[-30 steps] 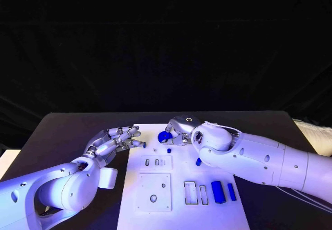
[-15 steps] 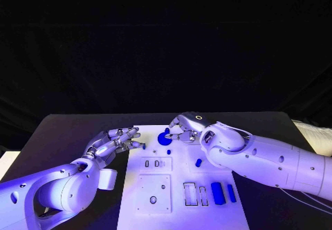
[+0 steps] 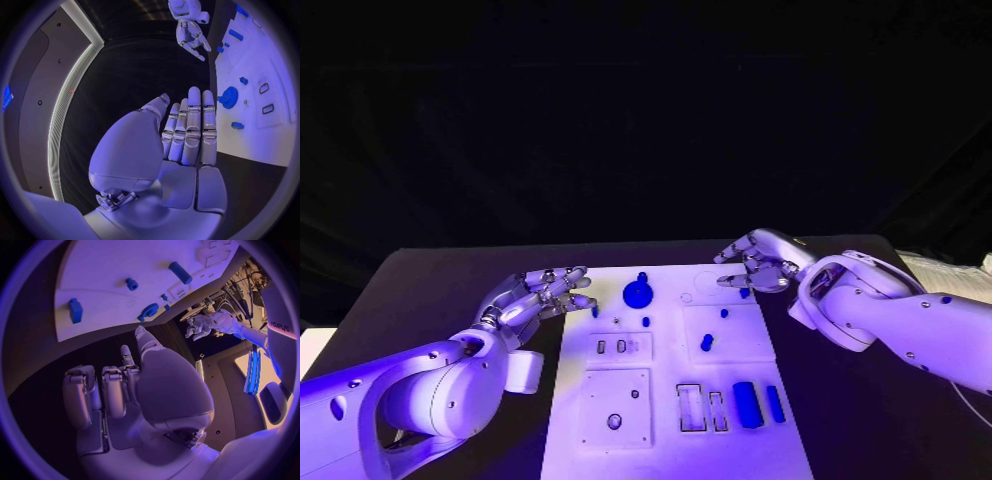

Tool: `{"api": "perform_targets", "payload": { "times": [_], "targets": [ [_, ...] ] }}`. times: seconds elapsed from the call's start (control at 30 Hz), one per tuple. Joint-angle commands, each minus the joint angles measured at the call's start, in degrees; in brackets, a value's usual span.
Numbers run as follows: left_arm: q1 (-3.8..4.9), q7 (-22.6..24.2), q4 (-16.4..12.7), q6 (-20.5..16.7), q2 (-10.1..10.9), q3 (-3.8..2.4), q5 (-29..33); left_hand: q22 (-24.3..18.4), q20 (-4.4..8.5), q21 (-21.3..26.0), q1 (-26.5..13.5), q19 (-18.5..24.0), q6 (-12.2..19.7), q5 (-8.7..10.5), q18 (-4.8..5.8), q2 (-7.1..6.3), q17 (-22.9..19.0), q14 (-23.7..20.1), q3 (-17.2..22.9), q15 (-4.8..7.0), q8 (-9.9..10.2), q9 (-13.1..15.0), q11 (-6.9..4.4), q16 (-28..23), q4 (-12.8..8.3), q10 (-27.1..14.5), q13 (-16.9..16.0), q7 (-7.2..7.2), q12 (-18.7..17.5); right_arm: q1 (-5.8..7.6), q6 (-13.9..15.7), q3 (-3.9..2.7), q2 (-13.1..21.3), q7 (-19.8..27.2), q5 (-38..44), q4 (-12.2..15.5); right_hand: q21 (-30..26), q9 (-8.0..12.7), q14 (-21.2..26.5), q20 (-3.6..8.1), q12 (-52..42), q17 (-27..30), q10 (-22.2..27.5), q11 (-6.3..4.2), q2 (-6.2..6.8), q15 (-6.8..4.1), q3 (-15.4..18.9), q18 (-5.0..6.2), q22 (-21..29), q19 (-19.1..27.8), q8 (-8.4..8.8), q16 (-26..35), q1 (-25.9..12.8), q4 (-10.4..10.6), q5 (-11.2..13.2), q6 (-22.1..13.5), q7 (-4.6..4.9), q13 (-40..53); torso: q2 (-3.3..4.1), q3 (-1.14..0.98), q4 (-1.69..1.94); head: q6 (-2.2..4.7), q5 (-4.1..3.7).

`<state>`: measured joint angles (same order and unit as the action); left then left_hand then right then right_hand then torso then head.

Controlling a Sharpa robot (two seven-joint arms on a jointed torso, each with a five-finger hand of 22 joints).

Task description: Assemble the parts on the task board

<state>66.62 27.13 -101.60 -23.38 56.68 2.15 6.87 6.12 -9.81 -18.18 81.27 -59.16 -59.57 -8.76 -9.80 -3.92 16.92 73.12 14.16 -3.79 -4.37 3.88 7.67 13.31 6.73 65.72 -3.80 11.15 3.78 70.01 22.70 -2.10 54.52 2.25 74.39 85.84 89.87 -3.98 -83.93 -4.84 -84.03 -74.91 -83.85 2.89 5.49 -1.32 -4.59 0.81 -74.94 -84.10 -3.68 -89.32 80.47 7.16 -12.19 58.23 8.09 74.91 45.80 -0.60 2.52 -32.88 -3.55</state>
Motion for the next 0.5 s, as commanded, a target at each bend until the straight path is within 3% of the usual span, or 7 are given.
{"api": "perform_targets", "payload": {
  "times": [0.03, 0.27, 0.5],
  "targets": [
    [0.02, 0.7, 0.34, 1.29, -0.31, -0.02, -0.3, -0.07, -0.35, 0.35, 0.38, 0.09, -0.19, 0.14, -0.68, 0.34, 0.06, -0.34, 0.33, 0.03, 0.3, 0.05, -0.07, -0.16, 0.04, -0.28, 0.04, 0.1, -0.15, -0.11, -3.52, -0.01, 1.71, 4.11, -9.54, -0.77, 0.13, 0.01, -5.63, -0.4, 0.12, -13.09, -3.83, 0.32, 0.11, 0.43, 0.2, -0.81, -15.06, -5.9, -0.02, 0.21, 0.5, -0.44, -0.11, 0.03, 0.16, 12.2, -0.4, -0.3, -0.46, 0.17, -0.01],
    [-0.01, 0.73, 0.81, 1.32, -0.75, 0.0, -0.3, -0.07, -0.35, 0.35, 0.38, 0.09, -0.22, 0.14, -0.68, 0.34, 0.08, -0.34, 0.37, 0.04, 0.3, 0.06, -0.08, -0.17, 0.03, -0.26, 0.04, 0.1, -0.14, -0.3, -4.02, 0.12, 3.52, 3.59, -5.16, -2.62, 0.13, 0.13, -5.63, -0.43, 0.14, -13.11, -3.85, 0.42, 0.74, 0.49, 0.81, -0.81, -15.06, -5.9, 0.17, 0.21, 0.52, -0.9, 0.13, -0.59, 0.27, 12.2, -0.45, -0.65, -0.72, 0.01, -0.03],
    [-0.01, 0.72, 1.09, 1.35, -0.93, 0.0, -0.3, -0.07, -0.35, 0.35, 0.38, 0.09, -0.22, 0.14, -0.68, 0.34, 0.08, -0.34, 0.37, 0.04, 0.3, 0.06, -0.08, -0.17, 0.03, -0.26, 0.04, 0.1, -0.14, -1.34, -4.43, 0.21, 3.35, 3.0, -1.64, -4.52, 0.13, 0.17, -5.63, -0.47, 0.2, -13.08, -3.84, 0.47, 0.93, 0.53, 1.15, -0.81, -15.06, -5.9, 0.19, 0.23, 0.31, -0.9, 0.23, -0.93, 0.32, 12.17, -0.46, -0.55, -0.58, -0.4, -0.22]
  ]
}}
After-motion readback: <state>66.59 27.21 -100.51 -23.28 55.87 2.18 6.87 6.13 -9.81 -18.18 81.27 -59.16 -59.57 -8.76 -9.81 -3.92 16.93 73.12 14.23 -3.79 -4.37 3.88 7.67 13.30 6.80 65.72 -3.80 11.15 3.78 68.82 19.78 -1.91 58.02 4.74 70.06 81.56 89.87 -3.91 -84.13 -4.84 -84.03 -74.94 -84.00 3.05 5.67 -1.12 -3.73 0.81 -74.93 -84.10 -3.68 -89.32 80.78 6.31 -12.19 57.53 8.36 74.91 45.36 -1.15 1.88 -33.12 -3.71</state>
